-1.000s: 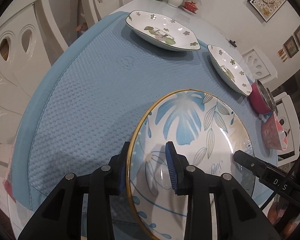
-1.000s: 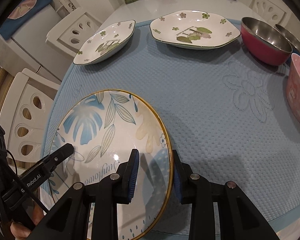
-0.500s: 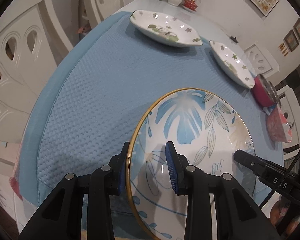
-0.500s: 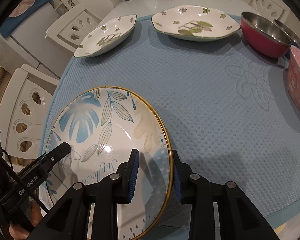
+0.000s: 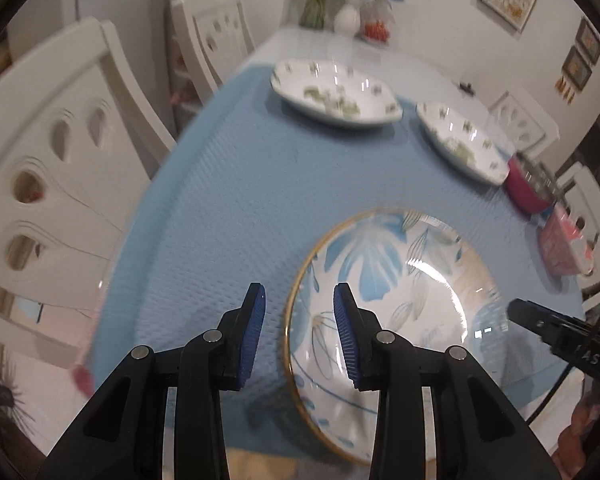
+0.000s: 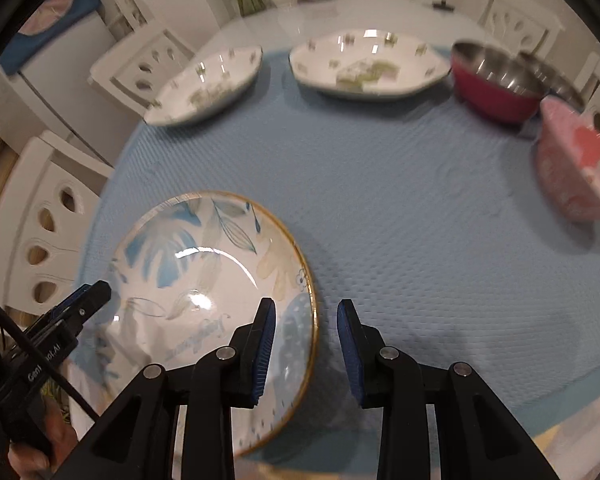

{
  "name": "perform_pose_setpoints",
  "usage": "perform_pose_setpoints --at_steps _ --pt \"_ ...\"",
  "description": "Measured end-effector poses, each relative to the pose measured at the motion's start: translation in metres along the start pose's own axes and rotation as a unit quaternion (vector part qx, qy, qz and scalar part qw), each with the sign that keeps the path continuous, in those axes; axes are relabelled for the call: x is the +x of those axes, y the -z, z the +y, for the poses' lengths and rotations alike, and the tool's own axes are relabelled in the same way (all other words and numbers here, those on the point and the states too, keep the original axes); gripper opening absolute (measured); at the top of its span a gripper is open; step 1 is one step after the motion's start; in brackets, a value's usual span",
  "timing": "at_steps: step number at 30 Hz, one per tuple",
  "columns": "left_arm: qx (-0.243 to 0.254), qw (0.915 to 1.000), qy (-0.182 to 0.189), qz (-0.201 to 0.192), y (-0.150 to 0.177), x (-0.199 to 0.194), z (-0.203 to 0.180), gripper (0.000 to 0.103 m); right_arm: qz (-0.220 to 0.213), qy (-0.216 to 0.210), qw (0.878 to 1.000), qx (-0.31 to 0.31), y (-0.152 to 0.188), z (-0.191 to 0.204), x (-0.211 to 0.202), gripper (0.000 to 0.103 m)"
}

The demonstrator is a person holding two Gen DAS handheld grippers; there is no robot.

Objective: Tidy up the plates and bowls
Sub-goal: 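Slide the blue-leaf plate to the mat edge and open the left gripper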

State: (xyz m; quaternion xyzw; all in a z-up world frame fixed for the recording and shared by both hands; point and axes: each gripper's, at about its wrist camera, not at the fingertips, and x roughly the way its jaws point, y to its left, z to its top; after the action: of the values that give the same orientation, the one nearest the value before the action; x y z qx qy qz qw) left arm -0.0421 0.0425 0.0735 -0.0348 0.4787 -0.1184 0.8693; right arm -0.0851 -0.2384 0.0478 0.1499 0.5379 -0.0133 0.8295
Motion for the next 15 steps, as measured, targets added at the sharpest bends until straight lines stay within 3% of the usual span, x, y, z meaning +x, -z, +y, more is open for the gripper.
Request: perform_pose_setpoints --at_steps 4,9,10,11,13,15 --pt "-0.012 0.9985 0.012 -0.051 -0.005 -0.052 -0.007 0.033 -0.043 -0.018 0.999 -0.003 0.002 -0.002 -0.048 0.031" --pt "0.01 0.9918 0.035 -0.123 -0.002 -0.136 -0.045 0.036 -0.102 -0.039 0.994 0.001 0.02 -0.002 -0.121 0.033" --pt "0.012 0.9908 0.039 -0.129 -0.001 -0.145 -0.05 0.04 -0.12 -0.048 0.992 0.008 0.026 -0.003 -0.139 0.037" --pt "0.016 0.9885 0.046 -0.143 0.002 -0.164 -0.059 0.041 -0.133 -0.052 0.99 0.012 0.03 -0.003 -0.152 0.049" --pt "0.018 0.9857 0.055 -0.158 0.004 -0.185 -0.069 0.06 -0.169 -0.06 0.984 0.012 0.041 -0.005 -0.184 0.065" --pt "0.011 0.9806 0.067 -0.184 0.009 -0.209 -0.076 0.073 -0.198 -0.061 0.978 0.003 0.05 -0.004 -0.209 0.066"
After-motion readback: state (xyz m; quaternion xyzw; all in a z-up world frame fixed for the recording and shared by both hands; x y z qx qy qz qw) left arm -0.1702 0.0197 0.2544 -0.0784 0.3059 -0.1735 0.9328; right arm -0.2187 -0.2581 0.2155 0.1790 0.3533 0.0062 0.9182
